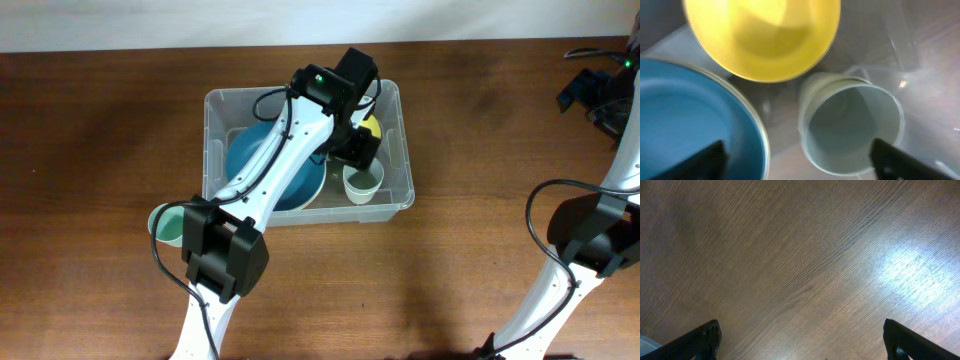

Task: Pack container
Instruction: 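Open the left gripper and retract it to the left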

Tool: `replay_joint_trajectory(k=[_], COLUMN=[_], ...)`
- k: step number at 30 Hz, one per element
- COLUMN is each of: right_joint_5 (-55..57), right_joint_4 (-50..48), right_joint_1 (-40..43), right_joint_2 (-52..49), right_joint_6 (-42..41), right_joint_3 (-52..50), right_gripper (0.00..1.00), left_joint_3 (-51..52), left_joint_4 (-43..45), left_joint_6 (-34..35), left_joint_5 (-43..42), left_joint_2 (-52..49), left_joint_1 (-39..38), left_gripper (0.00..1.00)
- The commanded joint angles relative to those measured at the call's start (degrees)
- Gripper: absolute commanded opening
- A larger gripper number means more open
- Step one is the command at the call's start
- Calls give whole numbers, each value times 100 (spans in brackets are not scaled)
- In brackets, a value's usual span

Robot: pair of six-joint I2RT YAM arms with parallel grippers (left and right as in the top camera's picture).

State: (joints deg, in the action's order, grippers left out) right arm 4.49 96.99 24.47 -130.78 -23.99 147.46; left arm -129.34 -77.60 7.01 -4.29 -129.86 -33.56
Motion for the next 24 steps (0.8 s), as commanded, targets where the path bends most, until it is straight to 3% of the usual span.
replay_joint_trajectory(k=[1, 6, 11, 14, 20, 24], right_joint_5=[11, 9, 11, 11, 11, 9], right_joint_4=[11, 11, 11, 9, 11, 11], right_joint_1=[26, 26, 26, 26, 26, 26], right_joint_2=[13, 13, 13, 13, 13, 13], right_joint_6=[-50, -50, -50, -50, -50, -50], right_joint_3=[-31, -31, -31, -31, -31, -31], right_gripper=[99, 99, 99, 99, 99, 99], left_joint_3=[-258, -1309, -2933, -3456, -3187, -1665], left_joint_4=[-9, -549, -1698, -1910, -1912, -1910], left_joint_6=[13, 249, 916, 979, 1034, 1255], left_joint_5=[433, 597, 1082, 833, 424, 426], left_joint_2=[-52, -42, -39, 90, 748, 1692], left_joint_1=[192, 828, 1797, 2500, 3777, 4664], left_gripper=[99, 99, 99, 99, 99, 99])
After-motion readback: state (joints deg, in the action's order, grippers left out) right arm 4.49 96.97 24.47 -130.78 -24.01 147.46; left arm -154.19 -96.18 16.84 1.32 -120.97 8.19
